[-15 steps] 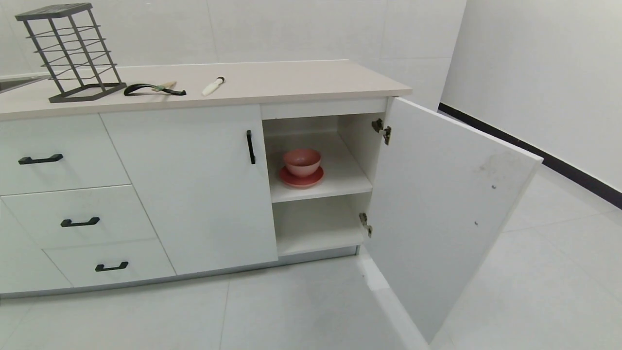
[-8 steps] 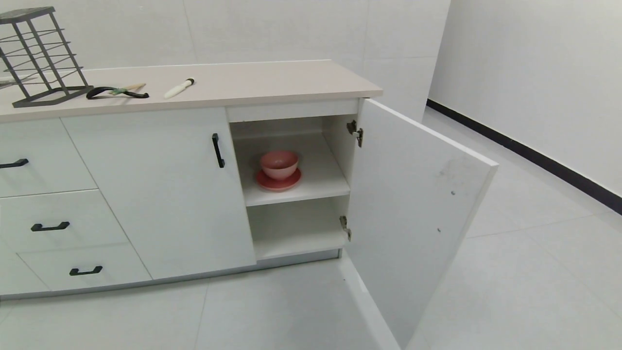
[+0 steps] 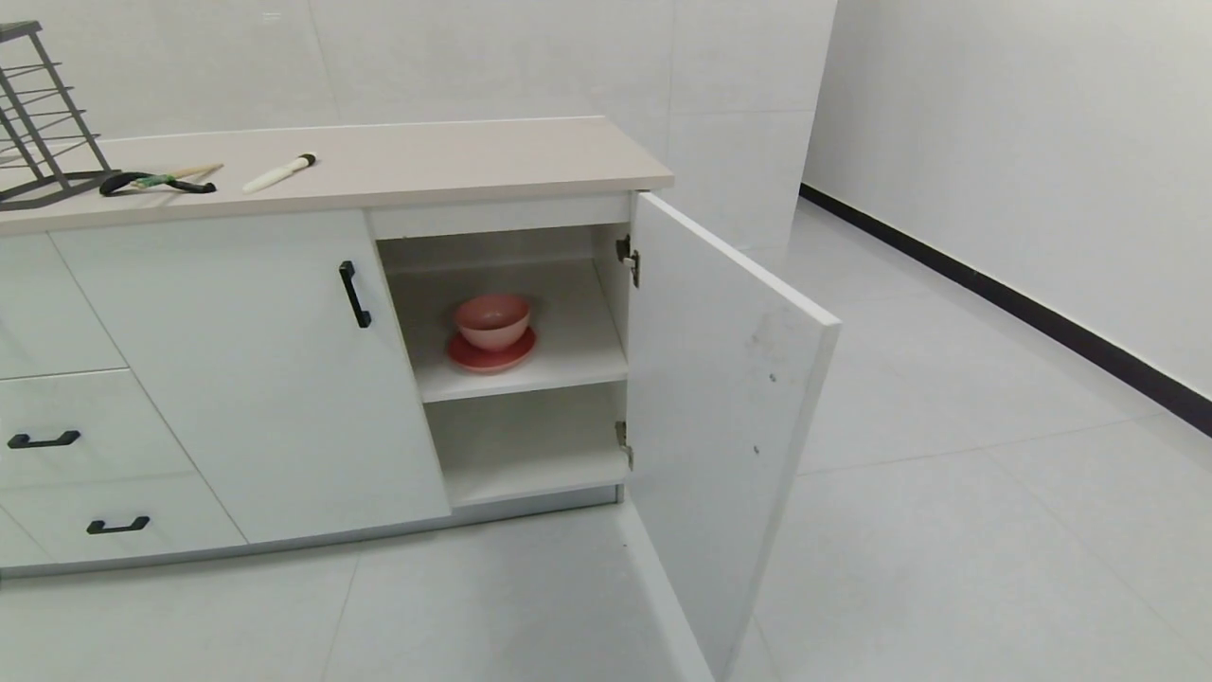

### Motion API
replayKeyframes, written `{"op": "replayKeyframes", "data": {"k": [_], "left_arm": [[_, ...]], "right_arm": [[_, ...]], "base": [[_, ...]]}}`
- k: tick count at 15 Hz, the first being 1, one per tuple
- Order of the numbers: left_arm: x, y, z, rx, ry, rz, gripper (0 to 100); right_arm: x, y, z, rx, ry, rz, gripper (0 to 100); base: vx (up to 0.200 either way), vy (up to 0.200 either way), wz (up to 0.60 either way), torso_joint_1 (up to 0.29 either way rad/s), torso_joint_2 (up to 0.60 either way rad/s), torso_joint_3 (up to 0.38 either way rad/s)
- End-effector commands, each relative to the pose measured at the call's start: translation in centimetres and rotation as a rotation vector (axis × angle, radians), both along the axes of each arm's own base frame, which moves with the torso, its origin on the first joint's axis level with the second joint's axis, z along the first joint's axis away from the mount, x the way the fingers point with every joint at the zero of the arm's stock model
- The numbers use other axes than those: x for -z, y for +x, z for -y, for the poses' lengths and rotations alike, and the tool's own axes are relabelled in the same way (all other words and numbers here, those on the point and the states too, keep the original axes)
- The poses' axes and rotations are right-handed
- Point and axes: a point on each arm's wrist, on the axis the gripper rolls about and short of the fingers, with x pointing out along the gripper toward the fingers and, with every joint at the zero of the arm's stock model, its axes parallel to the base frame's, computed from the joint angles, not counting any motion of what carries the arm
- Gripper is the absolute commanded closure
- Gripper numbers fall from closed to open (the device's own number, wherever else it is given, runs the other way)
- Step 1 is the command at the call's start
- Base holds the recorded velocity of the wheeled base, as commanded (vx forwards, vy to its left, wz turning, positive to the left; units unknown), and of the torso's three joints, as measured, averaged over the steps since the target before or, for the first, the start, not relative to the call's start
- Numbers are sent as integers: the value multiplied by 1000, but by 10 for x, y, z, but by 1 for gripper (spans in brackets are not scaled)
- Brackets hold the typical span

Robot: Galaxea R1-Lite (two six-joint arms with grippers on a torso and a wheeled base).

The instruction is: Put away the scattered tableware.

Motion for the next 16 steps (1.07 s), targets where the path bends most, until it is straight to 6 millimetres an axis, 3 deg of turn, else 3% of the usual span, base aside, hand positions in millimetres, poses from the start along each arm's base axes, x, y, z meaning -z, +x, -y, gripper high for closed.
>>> {"op": "replayKeyframes", "data": {"k": [1, 5, 7, 8, 9, 11, 12, 14, 16], "left_arm": [[0, 0, 0, 0, -1, -1, 0], [0, 0, 0, 1, 1, 0, 0], [0, 0, 0, 1, 3, 0, 0], [0, 0, 0, 1, 3, 0, 0], [0, 0, 0, 0, 3, 0, 0], [0, 0, 0, -2, 4, 0, 0], [0, 0, 0, -8, 6, 0, 0], [0, 0, 0, -13, 6, 0, 0], [0, 0, 0, -13, 6, 0, 0]], "right_arm": [[0, 0, 0, -2, 1, -2, 100], [-4, 1, 0, -18, -48, 51, 100], [-44, -1, -4, -67, -47, 278, 100], [-57, 3, -7, -109, -51, 270, 100], [-87, 15, -9, -171, -69, 248, 100], [-108, 37, -9, -229, -129, 212, 100], [-118, 57, -9, -271, -156, 197, 100], [-127, 109, -15, -362, -148, 172, 100], [-121, 144, -22, -409, -138, 132, 100]], "base": [[200, 0, 0, 2, -7, 2], [0, 0, 0, 0, 0, 0], [0, 0, 0, 0, 0, 0], [0, 0, 0, 0, 0, 0], [0, 0, 0, 0, 0, 0], [0, 0, 0, 0, 0, 0], [0, 0, 0, 0, 0, 0], [0, 0, 0, 0, 0, 0], [0, 0, 0, 0, 0, 0]]}}
